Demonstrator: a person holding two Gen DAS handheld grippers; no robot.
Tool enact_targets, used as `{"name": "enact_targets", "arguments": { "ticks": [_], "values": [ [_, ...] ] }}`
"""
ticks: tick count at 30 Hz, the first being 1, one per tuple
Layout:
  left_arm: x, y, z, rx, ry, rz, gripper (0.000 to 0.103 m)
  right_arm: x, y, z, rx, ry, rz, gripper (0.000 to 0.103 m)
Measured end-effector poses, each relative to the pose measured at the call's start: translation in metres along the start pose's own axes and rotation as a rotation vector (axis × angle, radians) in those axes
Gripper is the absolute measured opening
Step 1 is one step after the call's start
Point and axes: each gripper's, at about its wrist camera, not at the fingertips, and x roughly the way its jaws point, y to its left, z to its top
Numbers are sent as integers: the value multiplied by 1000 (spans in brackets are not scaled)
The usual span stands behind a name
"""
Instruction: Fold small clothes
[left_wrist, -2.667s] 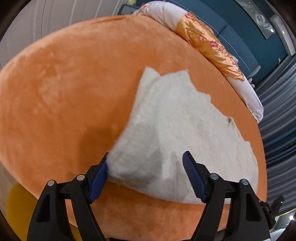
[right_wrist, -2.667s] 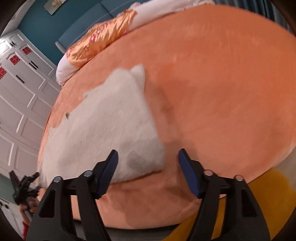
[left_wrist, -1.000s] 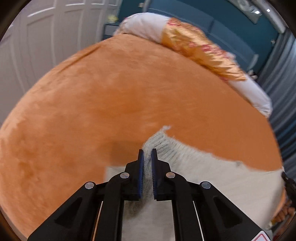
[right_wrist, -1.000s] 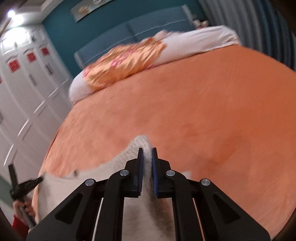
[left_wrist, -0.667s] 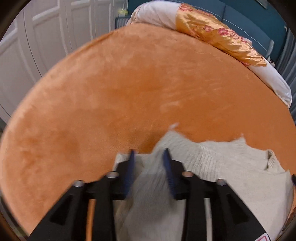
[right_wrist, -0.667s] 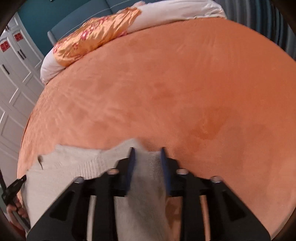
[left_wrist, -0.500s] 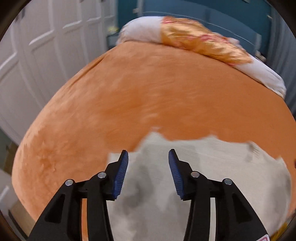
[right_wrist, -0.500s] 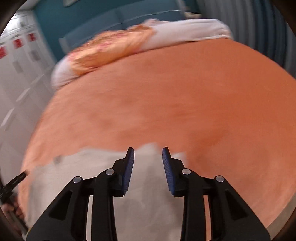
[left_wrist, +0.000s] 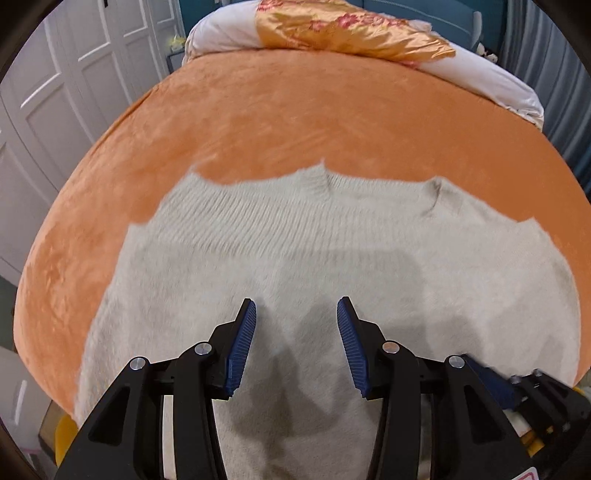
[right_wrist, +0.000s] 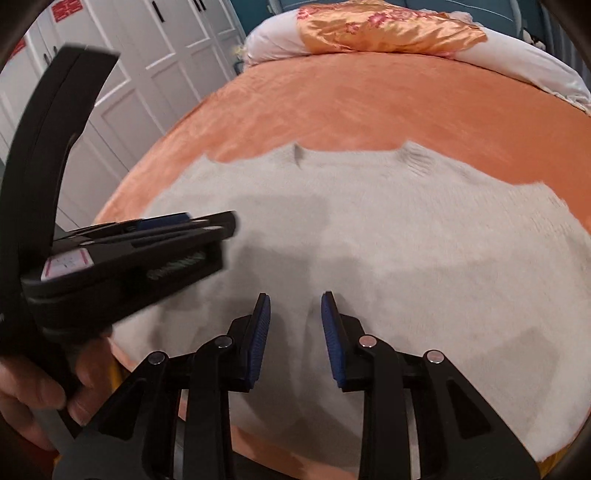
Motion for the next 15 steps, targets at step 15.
{"name": "enact_targets", "arguments": {
  "ticks": [15],
  "values": [
    [6,11,-20,35,25,49,47,-30,-92,-16,165,-33,-132,13]
  ]
}}
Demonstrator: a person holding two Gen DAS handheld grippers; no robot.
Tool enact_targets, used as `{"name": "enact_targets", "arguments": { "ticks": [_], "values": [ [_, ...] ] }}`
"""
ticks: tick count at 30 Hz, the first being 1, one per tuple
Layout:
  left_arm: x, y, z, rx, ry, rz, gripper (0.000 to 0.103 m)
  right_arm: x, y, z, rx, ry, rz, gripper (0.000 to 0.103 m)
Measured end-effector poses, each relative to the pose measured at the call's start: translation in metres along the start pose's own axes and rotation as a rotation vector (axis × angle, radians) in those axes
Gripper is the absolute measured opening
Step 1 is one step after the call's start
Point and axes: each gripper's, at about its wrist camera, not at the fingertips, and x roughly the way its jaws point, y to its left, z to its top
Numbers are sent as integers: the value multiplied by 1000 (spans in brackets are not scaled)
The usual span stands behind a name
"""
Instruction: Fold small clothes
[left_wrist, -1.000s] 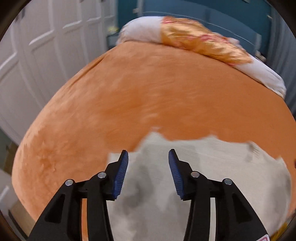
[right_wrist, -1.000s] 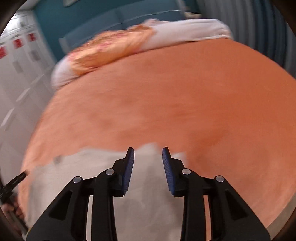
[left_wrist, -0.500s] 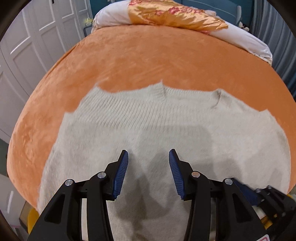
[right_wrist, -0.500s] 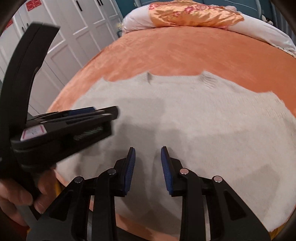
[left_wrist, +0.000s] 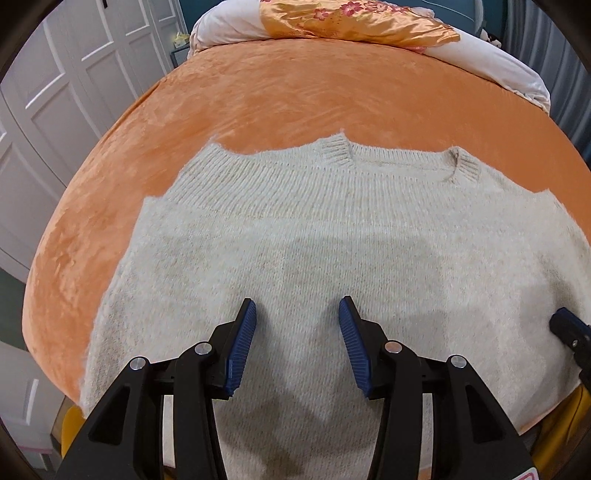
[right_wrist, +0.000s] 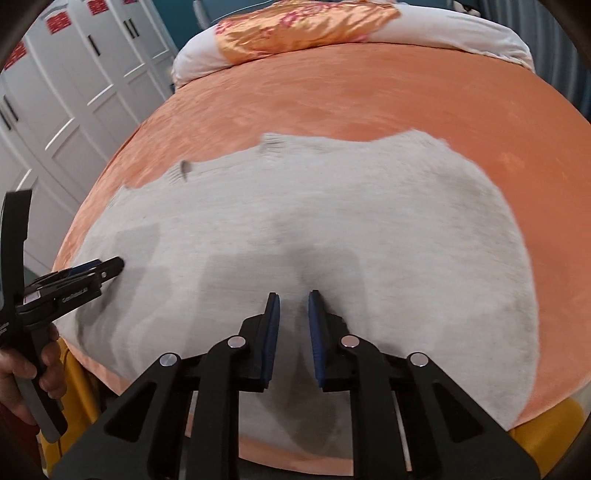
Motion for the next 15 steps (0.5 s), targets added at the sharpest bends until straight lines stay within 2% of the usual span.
{"name": "enact_targets", "arguments": {
  "ticks": [10,15],
  "values": [
    [1,-1,-2,10,0,6,47,-10,-23,-7,30,-11,-16,11],
    [-3,10,-2,10,2,-9,49,-18,-42,-5,62,-11,-21,0]
  ]
}}
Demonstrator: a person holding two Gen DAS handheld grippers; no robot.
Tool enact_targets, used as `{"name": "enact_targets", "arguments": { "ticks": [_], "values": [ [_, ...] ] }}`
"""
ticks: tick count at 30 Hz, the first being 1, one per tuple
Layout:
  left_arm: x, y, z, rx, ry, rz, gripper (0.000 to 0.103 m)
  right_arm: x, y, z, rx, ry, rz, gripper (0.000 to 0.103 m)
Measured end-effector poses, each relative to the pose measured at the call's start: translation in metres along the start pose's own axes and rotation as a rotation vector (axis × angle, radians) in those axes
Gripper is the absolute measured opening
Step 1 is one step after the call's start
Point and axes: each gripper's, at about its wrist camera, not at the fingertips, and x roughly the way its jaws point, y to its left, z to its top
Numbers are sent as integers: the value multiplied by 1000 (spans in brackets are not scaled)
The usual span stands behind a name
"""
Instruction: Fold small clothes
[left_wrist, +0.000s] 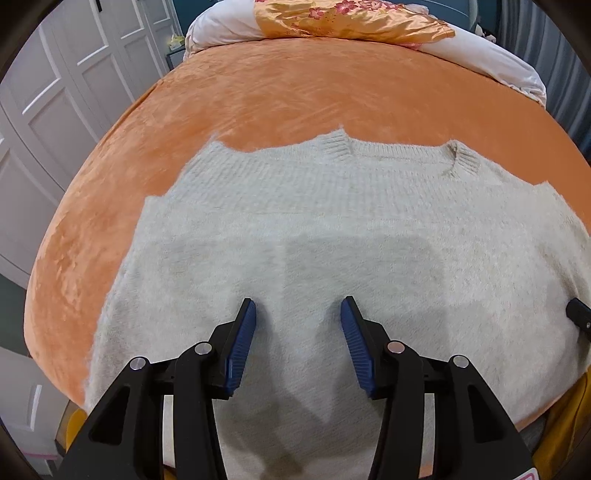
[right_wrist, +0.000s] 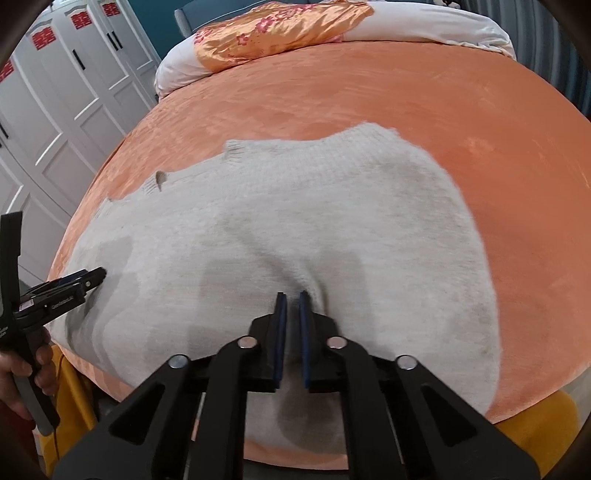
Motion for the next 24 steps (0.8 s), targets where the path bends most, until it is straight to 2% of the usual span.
{"name": "enact_targets", "arguments": {
  "ticks": [2,4,7,8,9,11,12,15,16,17,18,19,20,24],
  "values": [
    [-5,18,1,-27,-4,37,49,-7,-9,4,27,-9,-6,0],
    [-10,42,5,-60,-23,99,52,-15,-16,12,31,-34,-132,12],
    [-9,75,23,-111,-54,143,56,-25,-29,36,59,-87,-129,17],
    [-8,82,32,-123,-64,133,59,-27,-31,47,57,-106,-139,19],
    [-5,89,41,-133,-72,118,69,-28,-30,61,43,-136,-153,23],
    [7,99,61,-151,-75,76,75,-20,-29,85,31,-164,-158,56],
    [16,101,70,-149,-67,42,76,-13,-29,92,29,-162,-162,59],
    [51,95,88,-133,-1,-11,76,28,-32,113,36,-81,-143,58],
    [60,93,90,-132,21,-29,64,43,-34,115,42,-54,-138,57],
    [68,90,91,-132,45,-70,49,56,-33,116,40,-22,-143,42],
    [73,88,91,-139,60,-119,24,68,-31,118,30,18,-148,27],
    [74,88,92,-152,62,-131,15,69,-28,119,32,13,-136,9],
    [68,89,95,-154,38,-137,9,61,-26,122,37,-27,-109,8],
    [36,100,104,-192,-63,-175,8,0,-23,130,60,-249,-28,8]
  ]
}}
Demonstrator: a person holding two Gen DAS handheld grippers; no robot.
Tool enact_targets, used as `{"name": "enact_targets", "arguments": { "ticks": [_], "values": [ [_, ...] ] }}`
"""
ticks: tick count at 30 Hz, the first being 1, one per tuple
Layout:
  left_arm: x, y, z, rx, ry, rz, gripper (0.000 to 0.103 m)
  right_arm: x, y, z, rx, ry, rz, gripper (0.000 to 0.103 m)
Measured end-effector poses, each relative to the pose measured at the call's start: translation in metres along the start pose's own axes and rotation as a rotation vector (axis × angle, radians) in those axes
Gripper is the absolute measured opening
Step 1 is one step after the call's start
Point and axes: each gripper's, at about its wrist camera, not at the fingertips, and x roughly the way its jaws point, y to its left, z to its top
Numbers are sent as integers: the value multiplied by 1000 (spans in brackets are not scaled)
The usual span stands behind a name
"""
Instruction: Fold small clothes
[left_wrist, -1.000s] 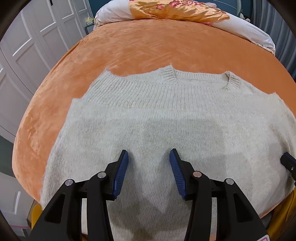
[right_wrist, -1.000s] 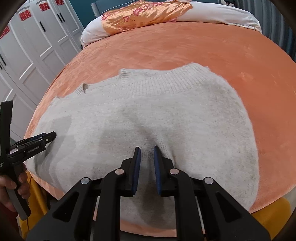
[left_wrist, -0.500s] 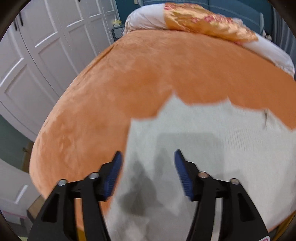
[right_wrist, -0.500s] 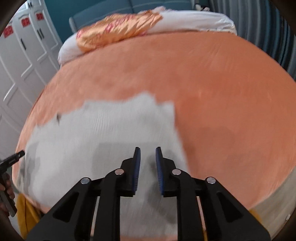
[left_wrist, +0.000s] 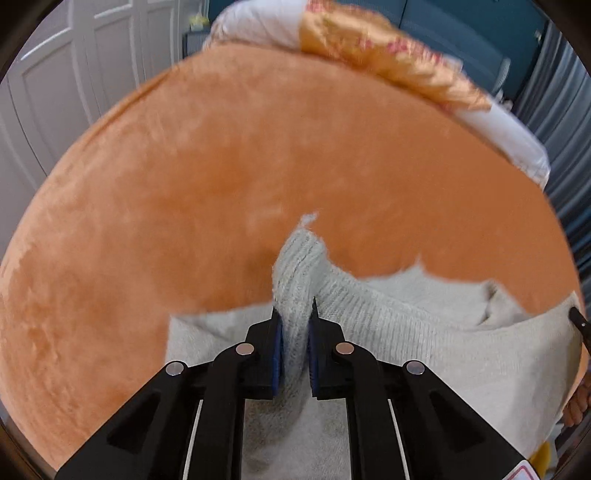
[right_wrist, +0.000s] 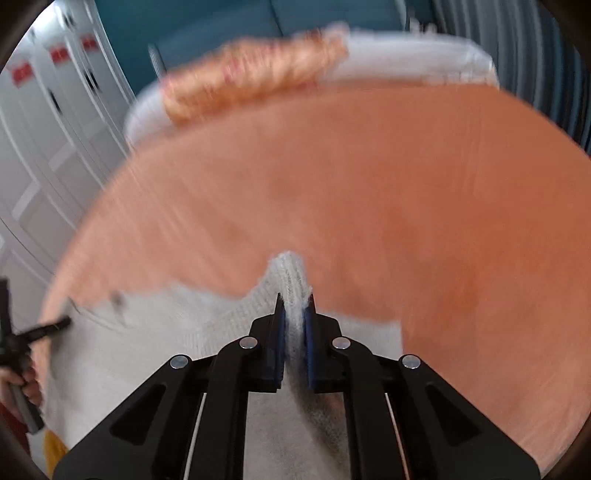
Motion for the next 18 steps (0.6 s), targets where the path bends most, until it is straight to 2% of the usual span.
{"name": "enact_targets", "arguments": {
  "ticks": [2,4,5,6,11,14,16,18],
  "values": [
    [4,1,0,22,-12,61,8,3,-15,-2,34,0,-37,8],
    [30,5,-6,32,50,106,9,43,-41,-19,48,123,-134,8],
    [42,6,-10,29,72,119,9,65,-52,-31,62,206,-158,8],
    [46,3,-14,41,56,149,9,76,-60,-42,81,220,-141,7],
    [41,-23,-14,138,35,246,9,52,-44,-30,64,176,-121,15],
    [45,-26,-17,149,35,273,9,34,-30,-24,25,130,-188,17],
    [44,-28,-18,156,35,283,9,12,-19,-22,26,79,-160,17],
    [42,-31,-19,160,35,288,10,3,-2,-22,18,65,-97,17]
  ]
}}
